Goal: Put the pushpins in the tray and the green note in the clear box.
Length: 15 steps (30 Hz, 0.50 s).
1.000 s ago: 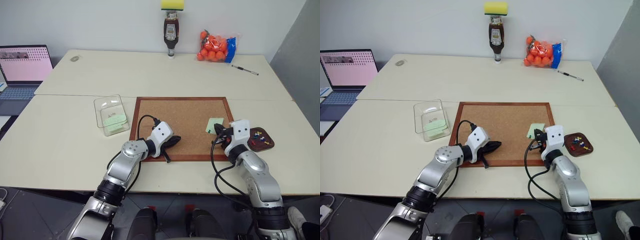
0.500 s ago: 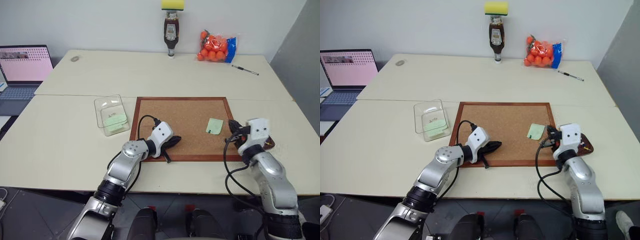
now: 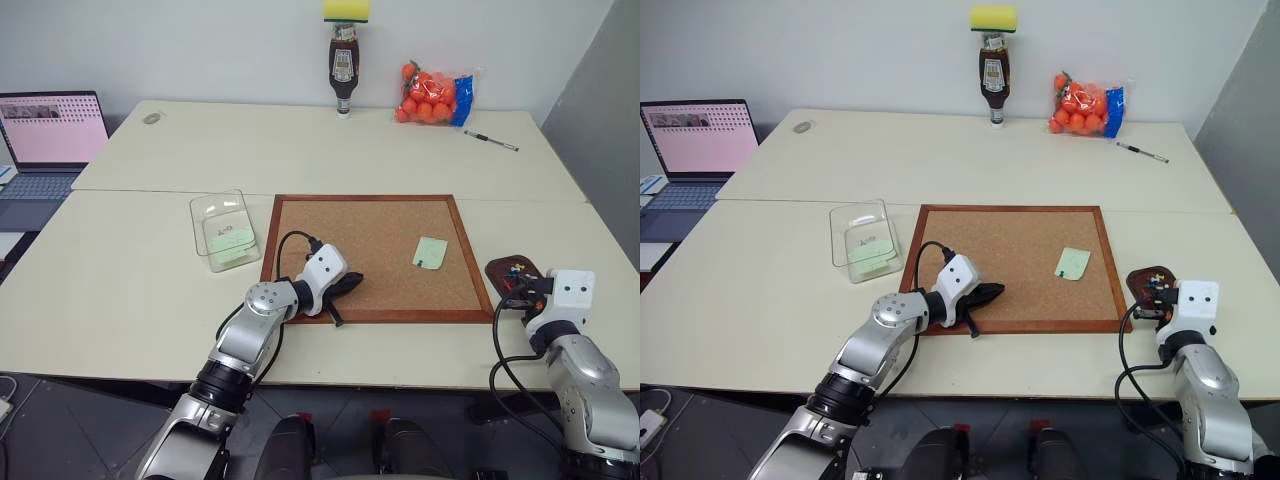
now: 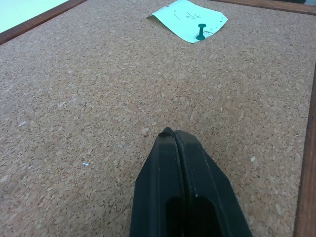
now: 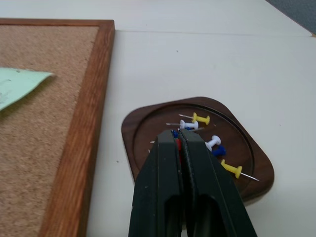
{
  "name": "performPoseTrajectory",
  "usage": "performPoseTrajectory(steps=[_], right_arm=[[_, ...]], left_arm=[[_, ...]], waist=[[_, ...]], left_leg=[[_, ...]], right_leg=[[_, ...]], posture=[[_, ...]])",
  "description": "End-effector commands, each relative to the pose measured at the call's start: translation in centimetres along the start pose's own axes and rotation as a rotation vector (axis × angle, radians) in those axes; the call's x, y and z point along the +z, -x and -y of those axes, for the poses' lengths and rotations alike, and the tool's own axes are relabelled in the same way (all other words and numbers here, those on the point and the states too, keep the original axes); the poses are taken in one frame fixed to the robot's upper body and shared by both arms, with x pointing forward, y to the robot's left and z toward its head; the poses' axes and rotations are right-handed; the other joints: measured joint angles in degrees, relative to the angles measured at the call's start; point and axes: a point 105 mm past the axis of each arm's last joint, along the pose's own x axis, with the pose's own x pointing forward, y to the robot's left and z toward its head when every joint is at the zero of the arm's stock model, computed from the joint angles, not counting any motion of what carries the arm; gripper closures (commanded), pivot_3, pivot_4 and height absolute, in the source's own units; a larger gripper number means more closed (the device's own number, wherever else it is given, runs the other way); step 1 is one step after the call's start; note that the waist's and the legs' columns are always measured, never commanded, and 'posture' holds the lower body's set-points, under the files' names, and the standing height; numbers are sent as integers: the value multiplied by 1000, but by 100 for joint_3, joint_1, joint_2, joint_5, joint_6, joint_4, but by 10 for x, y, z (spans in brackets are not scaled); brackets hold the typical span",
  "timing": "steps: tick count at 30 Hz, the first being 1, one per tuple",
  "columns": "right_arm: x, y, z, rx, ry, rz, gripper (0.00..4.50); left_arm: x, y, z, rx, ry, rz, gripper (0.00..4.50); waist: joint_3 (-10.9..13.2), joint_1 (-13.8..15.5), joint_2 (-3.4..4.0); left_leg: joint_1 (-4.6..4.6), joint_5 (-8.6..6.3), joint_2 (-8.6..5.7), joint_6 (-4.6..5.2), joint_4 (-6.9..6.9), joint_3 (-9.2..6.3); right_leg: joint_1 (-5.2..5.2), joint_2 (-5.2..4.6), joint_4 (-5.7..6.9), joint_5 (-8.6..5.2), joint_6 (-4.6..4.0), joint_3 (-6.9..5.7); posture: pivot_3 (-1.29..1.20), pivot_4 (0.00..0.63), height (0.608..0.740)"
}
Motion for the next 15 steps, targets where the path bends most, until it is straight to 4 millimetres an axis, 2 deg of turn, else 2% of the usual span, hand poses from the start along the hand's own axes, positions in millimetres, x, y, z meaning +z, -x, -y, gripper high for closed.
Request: performPoseTrajectory(steps=[1,2,6,7,15], right_arm=[[12,-4,8,-26,14,32,4463],[12,-6,9,-31,13,28,4463],[12,-9,12,-38,13,23,3814],[12,-9,12,-38,14,23,3483],[14,-6,13,-38,16,27,1667]], left_arm=[[-12,-6,14,-54,8,-44,4500],[-12,-6,14,-53,8,-44,4500],[-12,-5,14,-50,8,-46,4500],[-13,-5,14,-50,8,-47,4500],[-13,-5,15,-51,9,-48,4500]], waist=[[0,0,1],[0,-1,1],[0,11,1],[-1,14,1],[-1,16,1]], left_leg=[[0,0,0,0,0,0],[0,0,1,0,0,0],[-1,0,0,0,0,-1],[-1,0,0,0,0,-1],[-1,0,0,0,0,-1]], right_leg=[[0,0,0,0,0,0],[0,0,0,0,0,0],[0,1,-1,0,0,-1],[0,0,-1,0,0,-1],[0,1,-1,0,0,-1]], posture=[[0,150,740],[0,150,740],[0,150,740],[0,150,740],[0,150,740]])
